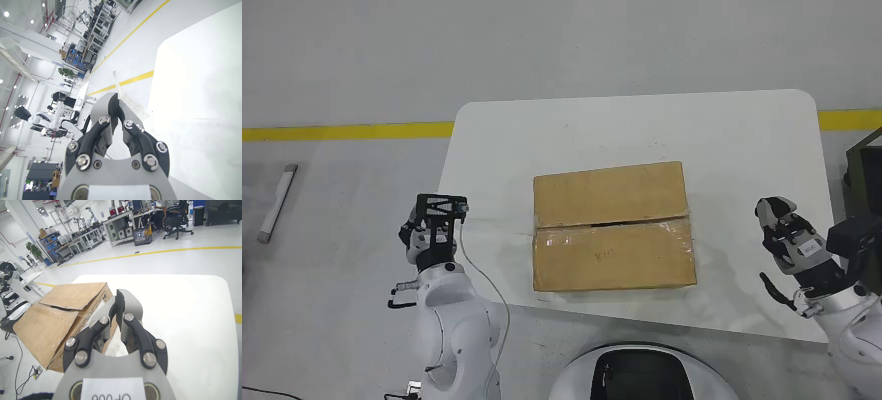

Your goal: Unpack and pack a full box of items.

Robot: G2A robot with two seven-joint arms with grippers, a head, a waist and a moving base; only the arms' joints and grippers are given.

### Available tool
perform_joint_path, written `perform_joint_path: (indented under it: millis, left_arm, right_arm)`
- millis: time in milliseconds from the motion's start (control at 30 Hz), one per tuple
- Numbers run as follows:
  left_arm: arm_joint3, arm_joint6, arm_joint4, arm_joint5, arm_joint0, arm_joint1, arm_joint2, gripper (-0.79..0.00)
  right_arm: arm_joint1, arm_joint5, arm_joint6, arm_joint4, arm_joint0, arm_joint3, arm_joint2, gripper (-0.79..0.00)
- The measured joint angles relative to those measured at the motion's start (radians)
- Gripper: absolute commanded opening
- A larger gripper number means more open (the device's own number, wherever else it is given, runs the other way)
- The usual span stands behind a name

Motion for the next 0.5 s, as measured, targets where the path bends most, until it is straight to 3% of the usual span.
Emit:
perform_joint_path:
  millis: [500]
  left_arm:
    - [0.005, -0.024, 0.005, -0.007, -0.002, 0.017, -0.2, 0.0]
  right_arm:
    - [0.003, -0.007, 0.017, 0.001, 0.001, 0.019, 0.014, -0.785]
